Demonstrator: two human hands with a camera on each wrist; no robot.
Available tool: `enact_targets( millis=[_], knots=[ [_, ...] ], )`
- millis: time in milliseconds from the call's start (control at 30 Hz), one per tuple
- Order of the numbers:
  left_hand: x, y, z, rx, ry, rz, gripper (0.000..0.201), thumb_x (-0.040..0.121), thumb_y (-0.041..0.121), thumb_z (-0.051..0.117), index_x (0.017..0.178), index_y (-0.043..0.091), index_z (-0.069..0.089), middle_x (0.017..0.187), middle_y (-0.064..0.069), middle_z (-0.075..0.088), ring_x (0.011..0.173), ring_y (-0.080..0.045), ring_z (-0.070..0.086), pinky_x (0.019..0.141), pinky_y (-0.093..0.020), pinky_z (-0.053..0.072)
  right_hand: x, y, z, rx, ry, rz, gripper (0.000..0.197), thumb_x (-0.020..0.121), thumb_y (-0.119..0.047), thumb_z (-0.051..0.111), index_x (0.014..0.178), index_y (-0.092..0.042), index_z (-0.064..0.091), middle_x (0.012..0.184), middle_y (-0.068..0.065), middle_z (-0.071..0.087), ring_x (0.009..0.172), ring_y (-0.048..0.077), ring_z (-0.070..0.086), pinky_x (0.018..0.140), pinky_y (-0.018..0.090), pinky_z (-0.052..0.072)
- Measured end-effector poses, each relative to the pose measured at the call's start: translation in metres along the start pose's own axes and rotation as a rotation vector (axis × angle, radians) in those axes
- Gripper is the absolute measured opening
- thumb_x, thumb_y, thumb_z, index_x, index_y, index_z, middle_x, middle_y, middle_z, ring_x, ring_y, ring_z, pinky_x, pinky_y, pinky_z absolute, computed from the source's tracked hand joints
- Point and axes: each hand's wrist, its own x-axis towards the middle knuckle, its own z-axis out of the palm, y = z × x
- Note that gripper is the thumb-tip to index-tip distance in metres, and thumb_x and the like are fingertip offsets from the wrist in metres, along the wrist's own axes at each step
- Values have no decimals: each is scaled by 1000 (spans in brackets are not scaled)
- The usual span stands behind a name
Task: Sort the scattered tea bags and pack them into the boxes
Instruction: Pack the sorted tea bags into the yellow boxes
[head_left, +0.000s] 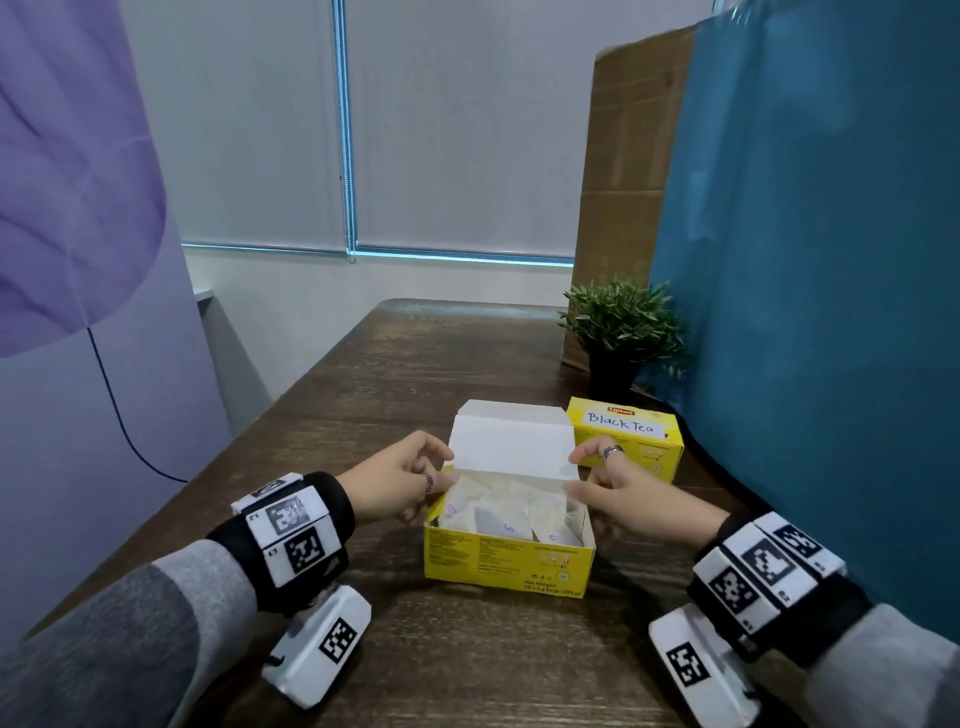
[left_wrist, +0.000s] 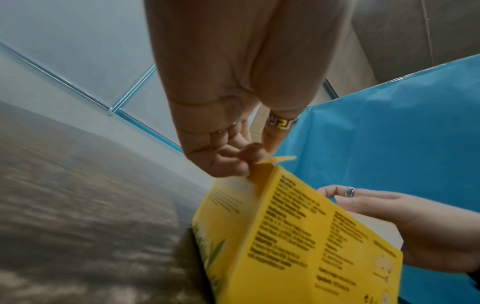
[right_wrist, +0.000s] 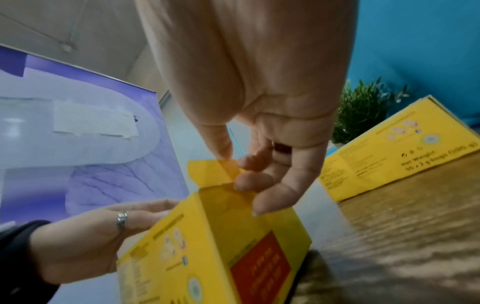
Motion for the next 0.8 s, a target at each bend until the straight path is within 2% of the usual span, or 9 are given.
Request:
enact_targets(
  millis=[100,167,233,267,433,533,567,700,800],
  knots=[
    [-1,1,-5,143,-12,-18,37,96,19,48,131,19,40,74,2,51,58,-11,52,54,-24,45,1,-1,6,118,-4,11,28,97,-23,46,120,-14,31,67,3,48,45,10,53,41,22,44],
    [-1,3,-7,304,-32,-40,43,97,23,43,139,23,33,99,0,59,83,-17,59,69,-25,46,1,-3,7,69,-17,7,30,97,-21,47,122,-17,31,67,2,50,44,9,53,42,22,45],
    [0,6,-10,463,-57,-54,45,98,26,37,143,22,32,130,-6,54,113,-23,54,87,-26,41,3,-3,7,41,-35,11,33,97,-20,46,125,-17,30,68,3,52,44,9,55,42,22,46],
    [1,6,-12,521,-68,-55,44,98,27,36,142,21,35,135,-7,51,118,-22,52,92,-26,40,4,-3,7,25,-45,14,33,97,-19,46,126,-17,29,69,4,54,43,8,56,42,22,46],
    [2,5,-14,657,-63,-31,38,95,29,39,131,21,47,122,-4,55,102,-20,58,87,-30,48,6,-4,5,-5,-80,33,37,98,-18,43,131,-15,26,65,-2,54,41,1,55,43,20,45],
    [4,1,-14,600,-55,-13,32,95,30,44,125,22,49,102,6,55,81,-4,59,67,-15,47,8,-4,4,65,-94,34,48,97,-16,47,136,-18,20,74,2,57,47,5,58,45,19,47],
    [5,1,-15,583,-66,-17,31,95,32,45,124,23,49,99,7,54,78,-3,57,65,-14,45,10,-3,3,99,-106,41,52,96,-15,48,138,-20,17,76,3,57,49,7,59,46,20,48],
    [9,-5,-25,308,-107,-37,23,96,30,45,114,21,56,96,-9,61,77,-17,57,67,-30,51,19,-2,5,327,-148,119,50,97,-14,44,140,-23,18,72,11,51,54,19,50,50,31,51],
    [13,-12,-29,137,-118,-69,30,95,16,49,125,19,47,80,-8,58,62,-18,56,55,-28,49,23,2,7,467,-162,137,52,97,-11,42,141,-26,18,81,17,48,58,20,48,61,40,52]
  ],
)
